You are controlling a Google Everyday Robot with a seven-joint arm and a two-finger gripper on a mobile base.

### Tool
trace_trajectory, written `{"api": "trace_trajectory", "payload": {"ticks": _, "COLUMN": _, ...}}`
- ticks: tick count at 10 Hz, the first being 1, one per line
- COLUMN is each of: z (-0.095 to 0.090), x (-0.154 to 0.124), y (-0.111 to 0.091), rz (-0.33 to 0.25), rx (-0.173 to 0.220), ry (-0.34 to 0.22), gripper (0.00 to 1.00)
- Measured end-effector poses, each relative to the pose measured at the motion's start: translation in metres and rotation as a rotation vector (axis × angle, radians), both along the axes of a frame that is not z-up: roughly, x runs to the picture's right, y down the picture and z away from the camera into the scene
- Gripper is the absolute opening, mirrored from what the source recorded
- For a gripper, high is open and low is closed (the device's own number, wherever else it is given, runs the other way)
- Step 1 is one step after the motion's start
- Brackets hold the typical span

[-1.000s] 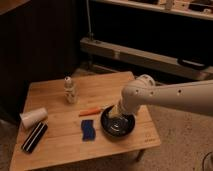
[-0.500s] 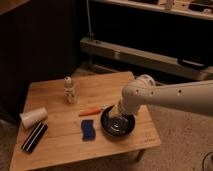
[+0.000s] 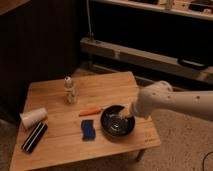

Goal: Drag the ceramic bowl in a circle

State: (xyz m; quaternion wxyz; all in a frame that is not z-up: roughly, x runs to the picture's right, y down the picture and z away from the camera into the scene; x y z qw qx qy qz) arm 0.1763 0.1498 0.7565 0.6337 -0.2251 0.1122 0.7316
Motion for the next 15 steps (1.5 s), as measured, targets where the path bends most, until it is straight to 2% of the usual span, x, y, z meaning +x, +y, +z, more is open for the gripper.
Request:
{"api": "trace_trajectory", "payload": {"ticks": 2, "z": 0.012, "x": 0.028, "y": 0.013, "rz": 0.065, "rx": -0.019, "ry": -0.026, "gripper": 0.80}}
{"api": "trace_trajectory", "payload": {"ticks": 4, "z": 0.031, "x": 0.035, "y": 0.019, "rz": 0.139, "rx": -0.035, "ry": -0.107, "gripper": 0.80}}
{"api": "trace_trajectory", "payload": {"ticks": 5, "z": 0.039, "x": 0.035, "y": 0.019, "rz": 0.165, "rx": -0.042, "ry": -0.140, "gripper": 0.80}}
{"api": "trace_trajectory", "payload": {"ticks": 7, "z": 0.056, "x": 0.015, "y": 0.009, "rz": 0.199, "rx": -0.056, "ry": -0.216, "gripper": 0.80}}
{"api": "trace_trajectory", "payload": {"ticks": 9, "z": 0.063, "x": 0.001, "y": 0.002, "rz": 0.201, "rx": -0.066, "ry": -0.270, "gripper": 0.80}}
{"api": "trace_trajectory", "payload": {"ticks": 12, "z": 0.064, "x": -0.019, "y": -0.004, "rz": 0.171, "rx": -0.085, "ry": -0.330, "gripper": 0.80}}
{"api": "trace_trajectory", "payload": {"ticks": 14, "z": 0.064, "x": -0.027, "y": -0.005, "rz": 0.156, "rx": -0.096, "ry": -0.349, "gripper": 0.80}}
{"api": "trace_trajectory", "payload": {"ticks": 15, "z": 0.067, "x": -0.035, "y": -0.005, "rz": 0.146, "rx": -0.114, "ry": -0.356, "gripper": 0.80}}
